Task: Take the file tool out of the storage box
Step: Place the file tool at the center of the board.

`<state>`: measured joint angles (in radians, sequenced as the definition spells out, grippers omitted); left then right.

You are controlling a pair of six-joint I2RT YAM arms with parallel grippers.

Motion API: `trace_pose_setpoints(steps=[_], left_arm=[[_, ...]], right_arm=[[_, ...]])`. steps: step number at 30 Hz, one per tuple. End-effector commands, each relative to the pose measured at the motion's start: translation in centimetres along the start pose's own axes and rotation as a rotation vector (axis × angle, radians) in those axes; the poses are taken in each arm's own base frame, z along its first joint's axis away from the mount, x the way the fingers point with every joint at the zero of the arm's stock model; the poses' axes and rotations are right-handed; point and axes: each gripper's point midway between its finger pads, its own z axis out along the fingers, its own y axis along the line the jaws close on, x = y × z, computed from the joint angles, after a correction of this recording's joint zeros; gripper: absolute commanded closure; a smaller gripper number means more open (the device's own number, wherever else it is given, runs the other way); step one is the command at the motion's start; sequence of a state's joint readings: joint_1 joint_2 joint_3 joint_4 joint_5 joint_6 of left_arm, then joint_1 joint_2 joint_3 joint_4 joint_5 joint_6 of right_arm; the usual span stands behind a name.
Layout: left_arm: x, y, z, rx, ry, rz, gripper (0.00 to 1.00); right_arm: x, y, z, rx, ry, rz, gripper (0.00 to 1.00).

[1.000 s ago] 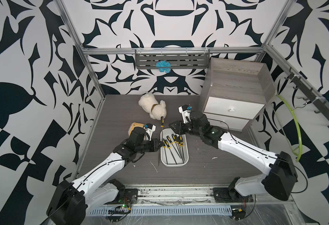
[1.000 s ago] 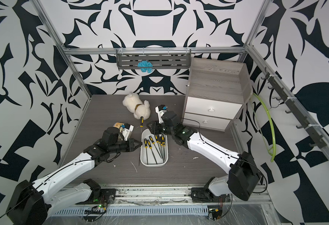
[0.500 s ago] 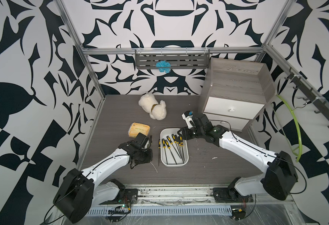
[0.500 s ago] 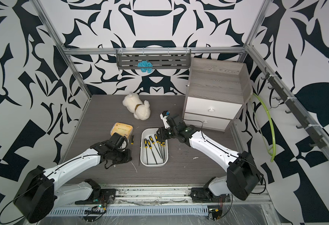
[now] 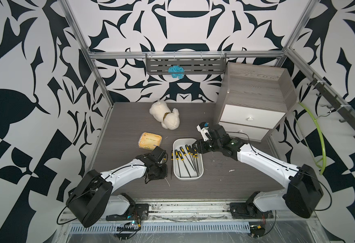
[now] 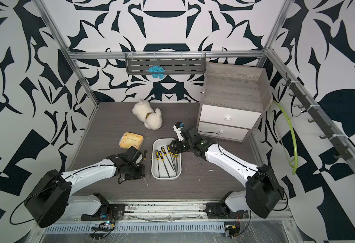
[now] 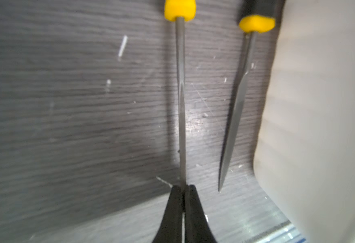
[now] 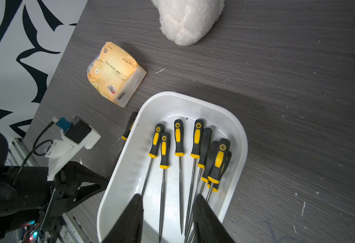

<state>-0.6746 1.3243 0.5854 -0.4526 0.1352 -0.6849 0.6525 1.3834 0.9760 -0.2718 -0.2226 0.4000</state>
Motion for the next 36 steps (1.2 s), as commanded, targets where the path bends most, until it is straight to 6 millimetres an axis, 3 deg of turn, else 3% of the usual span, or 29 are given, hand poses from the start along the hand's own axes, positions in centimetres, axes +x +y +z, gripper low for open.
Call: trace_pose_setpoints(steps=[1, 4, 7, 13, 18, 22, 30, 34, 36], left_arm=[[0.8, 1.0, 0.6, -0.033, 0.014, -0.015, 1.0], [0.9, 1.1, 0.6, -0.032, 0.011, -0.02, 1.0], [0.9, 1.3, 0.5, -0.038, 0.001, -0.018, 0.88], [0.8, 1.2, 0.3, -0.033, -0.004, -0.018, 0.85], [0.9, 0.8, 0.0, -0.019, -0.01, -0.016, 0.72], [0.9, 1.1, -0.1, -0.039, -0.008, -0.022, 0.69], [-0.4, -0.4, -4.1, -0.035, -0.103, 0.004, 0.59], [-2.8, -2.1, -7.4, -0.028, -0.204, 0.049, 0.53], [-5.3, -4.5, -9.0, 0.019, -0.284, 0.154, 0.48]], right_arm=[[-0.2, 0.8, 0.6, -0.041, -0.007, -0.001, 0.57], [0.0, 1.0, 1.2, -0.045, 0.012, -0.004, 0.57], [0.4, 1.2, 1.8, -0.046, 0.026, -0.007, 0.57], [0.9, 1.5, 3.2, -0.051, 0.057, -0.003, 0.57], [1.4, 1.9, 4.3, -0.049, 0.091, -0.02, 0.57], [1.9, 2.1, 5.4, -0.04, 0.115, -0.032, 0.59], [2.1, 1.1, 9.1, 0.09, 0.181, -0.148, 0.65], [2.2, 0.5, 10.3, 0.123, 0.209, -0.161, 0.68], [2.2, 0.4, 10.9, 0.129, 0.217, -0.16, 0.7]])
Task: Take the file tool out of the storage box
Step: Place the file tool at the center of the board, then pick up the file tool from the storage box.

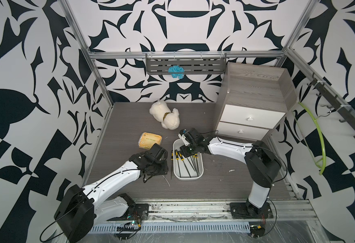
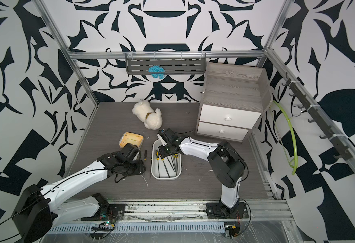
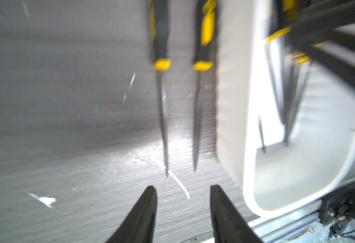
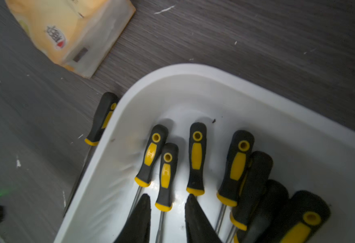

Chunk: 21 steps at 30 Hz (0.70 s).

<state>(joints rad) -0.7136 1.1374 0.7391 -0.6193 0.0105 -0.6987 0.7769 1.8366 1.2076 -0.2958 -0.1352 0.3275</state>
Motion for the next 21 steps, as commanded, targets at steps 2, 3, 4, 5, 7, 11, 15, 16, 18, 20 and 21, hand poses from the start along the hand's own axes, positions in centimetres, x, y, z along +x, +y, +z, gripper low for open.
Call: trace_pose_setpoints(steps=[2, 3, 4, 5, 7, 11, 15, 16, 18, 20, 21], left_arm=[[-5.5, -2.5, -2.2, 0.021, -0.181, 0.132, 0.46], [-6.6, -3.0, -2.3, 0.039, -0.216, 0.13, 0.47], [-7.3, -3.6, -2.5, 0.066, -0.234, 0.134, 0.47], [-7.8, -4.5, -2.8, 0.106, -0.249, 0.145, 0.46], [-8.6, -5.6, -3.1, 0.164, -0.291, 0.155, 0.46], [-8.6, -6.6, -3.2, 0.255, -0.347, 0.178, 0.45], [-8.1, -6.2, -2.6, 0.258, -0.349, 0.183, 0.43], [-8.1, -5.9, -2.6, 0.24, -0.345, 0.18, 0.43], [-8.2, -5.4, -2.7, 0.195, -0.33, 0.188, 0.41], [-8.2, -5.4, -3.0, 0.19, -0.33, 0.193, 0.41], [-8.1, -5.5, -3.2, 0.201, -0.335, 0.193, 0.41]], right_arm=[[-1.5, -0.2, -0.1, 0.04, -0.005, -0.034, 0.7], [-1.6, -0.2, 0.1, 0.05, 0.003, -0.037, 0.71], [-1.5, -0.4, 0.3, 0.056, 0.01, -0.04, 0.71], [-1.3, -0.4, 0.5, 0.06, 0.016, -0.043, 0.71], [-1.2, -0.6, 0.8, 0.072, 0.02, -0.043, 0.71], [-0.7, -1.1, 1.4, 0.116, 0.054, -0.046, 0.71], [-0.7, -1.2, 1.6, 0.164, 0.056, -0.079, 0.71], [-0.6, -1.3, 1.8, 0.17, 0.062, -0.079, 0.74], [-0.4, -1.6, 2.2, 0.193, 0.081, -0.084, 0.75], [-0.2, -1.8, 2.7, 0.206, 0.095, -0.09, 0.74], [-0.1, -1.8, 2.9, 0.209, 0.1, -0.091, 0.74]])
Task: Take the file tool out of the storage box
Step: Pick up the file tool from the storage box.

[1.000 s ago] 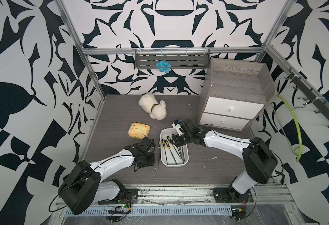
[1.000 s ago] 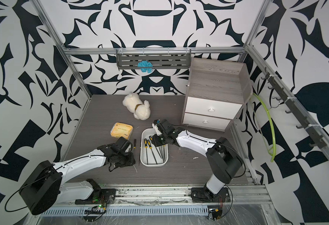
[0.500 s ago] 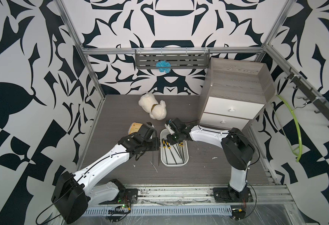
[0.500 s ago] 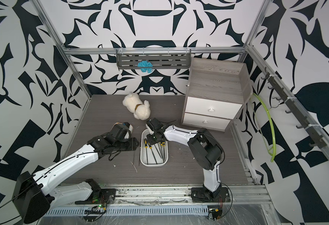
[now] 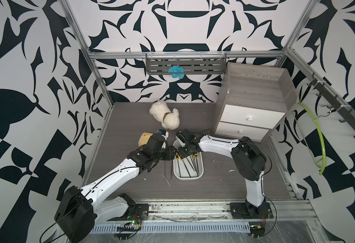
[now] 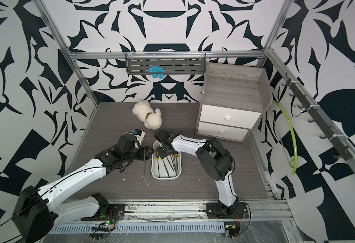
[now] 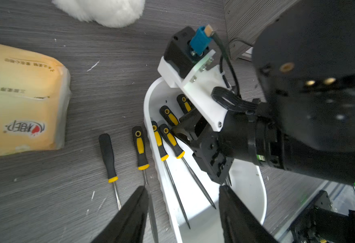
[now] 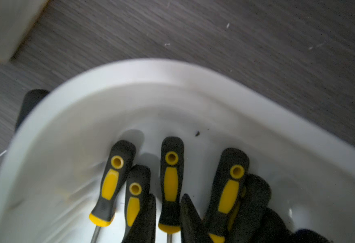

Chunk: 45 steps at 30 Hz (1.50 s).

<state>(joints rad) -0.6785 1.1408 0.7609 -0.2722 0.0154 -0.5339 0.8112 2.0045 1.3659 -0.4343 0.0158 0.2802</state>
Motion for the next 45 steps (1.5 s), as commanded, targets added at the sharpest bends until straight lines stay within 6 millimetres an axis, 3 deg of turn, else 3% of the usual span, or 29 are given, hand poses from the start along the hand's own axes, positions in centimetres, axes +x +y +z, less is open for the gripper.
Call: trace_pose_setpoints(steps=[1, 6, 11, 17, 23, 29, 35, 38, 45], left_arm=[[-0.8, -0.5, -1.0, 0.013, -0.03, 0.024, 0.4], [-0.9, -0.4, -2.0, 0.023, -0.063, 0.023, 0.4], [-0.8, -0.3, -2.0, 0.017, -0.064, 0.025, 0.4], [-0.5, -1.1, -1.5, 0.065, -0.047, 0.021, 0.4], [-0.6, -2.3, -2.3, 0.141, -0.075, 0.031, 0.4], [-1.0, -6.0, -4.2, 0.409, -0.179, 0.049, 0.39], [-0.8, -8.6, -4.9, 0.594, -0.197, 0.066, 0.36], [-0.6, -8.9, -4.4, 0.632, -0.191, 0.042, 0.28], [1.1, -10.8, -2.0, 0.651, -0.071, 0.06, 0.27]], right_arm=[[-0.5, -0.2, -0.3, 0.041, 0.003, -0.02, 0.73], [0.1, -0.5, 0.3, 0.071, 0.034, -0.024, 0.68], [-0.5, 0.1, -0.4, 0.046, 0.002, -0.017, 0.78], [-2.7, 1.8, -3.6, -0.055, -0.089, -0.005, 0.9], [-3.8, 1.5, -6.1, -0.091, -0.147, 0.023, 0.95], [-5.5, 1.6, -10.3, -0.255, -0.243, 0.097, 0.97], [-6.0, -0.6, -15.2, -0.364, -0.396, 0.19, 1.0], [-5.8, -1.0, -17.1, -0.465, -0.461, 0.241, 1.0], [-5.7, 0.1, -20.2, -0.611, -0.576, 0.25, 1.0]])
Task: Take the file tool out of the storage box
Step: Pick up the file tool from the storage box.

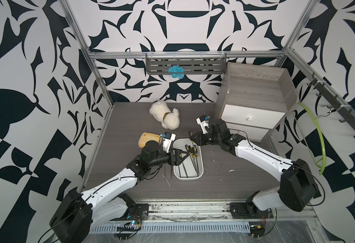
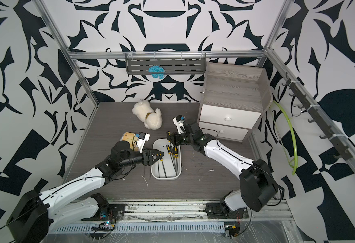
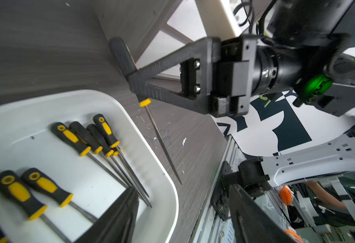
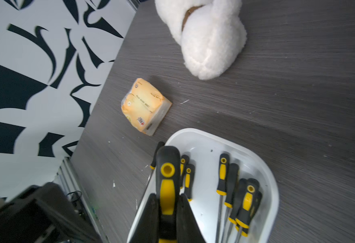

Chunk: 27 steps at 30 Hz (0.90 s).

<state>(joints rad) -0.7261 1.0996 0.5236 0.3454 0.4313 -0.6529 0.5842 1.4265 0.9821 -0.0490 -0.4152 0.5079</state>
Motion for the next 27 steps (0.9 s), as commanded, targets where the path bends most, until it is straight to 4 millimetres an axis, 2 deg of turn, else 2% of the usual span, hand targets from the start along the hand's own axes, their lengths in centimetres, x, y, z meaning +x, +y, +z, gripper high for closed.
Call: trace_pose_setpoints(steps=[1, 5, 11, 16, 17, 19, 27], left_arm=[[-0.3, -1.4, 0.9, 0.052, 0.021, 0.016, 0.26], [0.4, -0.9, 2.0, 0.044, 0.055, 0.004, 0.26], [1.1, -0.7, 3.2, 0.043, 0.095, -0.006, 0.27], [1.2, -0.8, 3.3, 0.054, 0.096, -0.013, 0.32], [1.7, -0.2, 3.8, 0.044, 0.117, -0.032, 0.33], [1.9, -0.2, 4.1, 0.051, 0.124, -0.041, 0.34], [2.2, -0.4, 4.6, 0.077, 0.13, -0.07, 0.63]], right_arm=[[-2.3, 3.9, -1.8, -0.157, -0.113, -0.026, 1.0], [-2.4, 4.5, -2.5, -0.193, -0.153, -0.015, 1.0], [-2.0, 4.7, -2.0, -0.221, -0.153, 0.0, 1.0], [-1.9, 4.7, -1.8, -0.227, -0.183, 0.003, 1.0], [-1.9, 4.6, -1.7, -0.217, -0.187, 0.002, 1.0], [-1.6, 4.5, -1.4, -0.214, -0.191, -0.001, 1.0], [-1.5, 4.2, -1.4, -0.177, -0.211, -0.018, 1.0]])
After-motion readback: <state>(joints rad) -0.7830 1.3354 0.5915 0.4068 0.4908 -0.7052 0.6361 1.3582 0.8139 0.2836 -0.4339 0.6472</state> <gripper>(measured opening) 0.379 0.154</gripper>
